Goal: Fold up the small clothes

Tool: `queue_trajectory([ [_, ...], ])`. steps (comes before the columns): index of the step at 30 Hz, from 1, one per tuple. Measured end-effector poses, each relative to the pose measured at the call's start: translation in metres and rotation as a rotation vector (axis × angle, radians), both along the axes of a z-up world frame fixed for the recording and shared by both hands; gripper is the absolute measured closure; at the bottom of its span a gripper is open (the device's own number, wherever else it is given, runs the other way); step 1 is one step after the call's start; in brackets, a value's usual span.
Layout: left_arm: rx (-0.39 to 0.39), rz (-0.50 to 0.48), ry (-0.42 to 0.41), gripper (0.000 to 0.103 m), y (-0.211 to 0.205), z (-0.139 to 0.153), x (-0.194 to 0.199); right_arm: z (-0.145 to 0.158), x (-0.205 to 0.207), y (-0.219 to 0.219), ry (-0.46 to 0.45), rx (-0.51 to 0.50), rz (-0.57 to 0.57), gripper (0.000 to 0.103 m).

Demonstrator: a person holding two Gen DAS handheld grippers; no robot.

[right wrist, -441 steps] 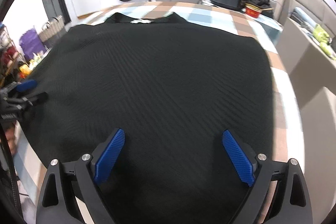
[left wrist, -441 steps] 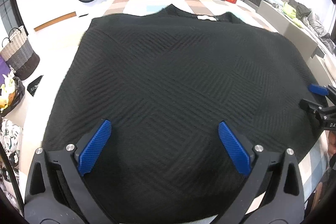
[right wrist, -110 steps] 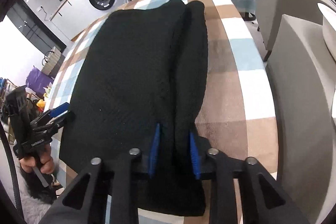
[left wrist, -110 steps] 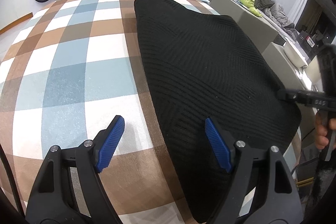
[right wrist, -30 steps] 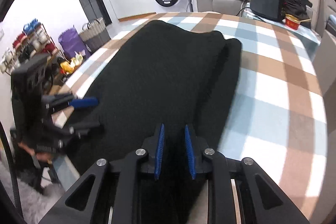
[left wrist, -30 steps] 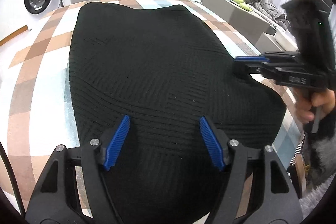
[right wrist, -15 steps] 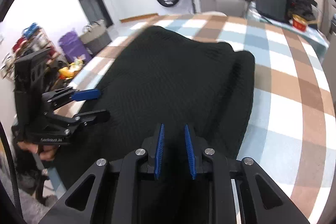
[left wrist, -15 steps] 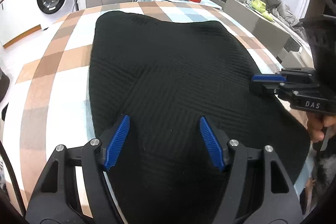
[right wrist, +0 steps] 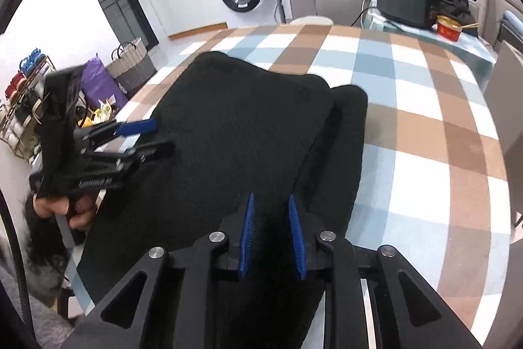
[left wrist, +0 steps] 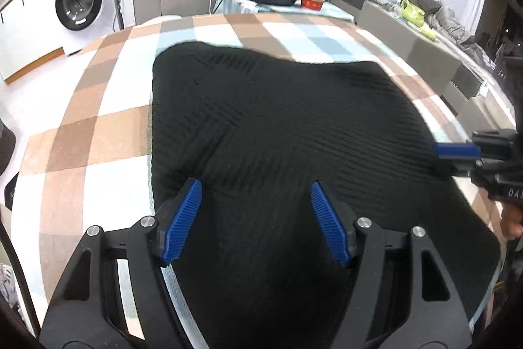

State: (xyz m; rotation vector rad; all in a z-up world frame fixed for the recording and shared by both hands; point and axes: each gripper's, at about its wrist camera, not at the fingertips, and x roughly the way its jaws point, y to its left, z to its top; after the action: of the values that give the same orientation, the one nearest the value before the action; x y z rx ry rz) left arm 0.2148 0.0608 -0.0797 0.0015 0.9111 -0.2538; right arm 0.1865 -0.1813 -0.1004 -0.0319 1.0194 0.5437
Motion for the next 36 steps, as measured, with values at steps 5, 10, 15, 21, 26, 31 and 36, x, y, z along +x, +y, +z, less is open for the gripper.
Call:
queue_trajectory([
  [5,-0.008,-0.002,-0.006,0.035,0.007,-0.001,0.004,-0.008,-0.005,-0.013,0.062,0.007,-0.035,0.072],
  [10,-0.011,0.039,0.002,0.034,0.014,0.008,-0.041,0.0,-0.02,-0.029,0.09,0.081,-0.076,0.042],
  [15,-0.001,0.066,0.047,0.032,0.024,0.007,-0.084,-0.007,-0.042,-0.031,0.127,0.078,-0.084,0.041],
  [21,-0.048,0.131,0.088,0.041,0.034,-0.002,-0.124,-0.015,-0.065,-0.031,0.143,0.104,-0.086,0.04],
  [26,-0.045,0.091,0.07,0.077,0.021,-0.002,-0.128,-0.019,-0.079,-0.028,0.133,0.123,-0.064,0.064],
  [31,-0.049,0.097,0.05,0.081,0.018,-0.001,-0.115,-0.019,-0.084,-0.025,0.114,0.157,-0.075,0.078],
  [36,-0.014,0.098,0.012,0.082,0.013,0.001,-0.085,-0.019,-0.061,-0.019,0.08,0.15,-0.13,0.078],
])
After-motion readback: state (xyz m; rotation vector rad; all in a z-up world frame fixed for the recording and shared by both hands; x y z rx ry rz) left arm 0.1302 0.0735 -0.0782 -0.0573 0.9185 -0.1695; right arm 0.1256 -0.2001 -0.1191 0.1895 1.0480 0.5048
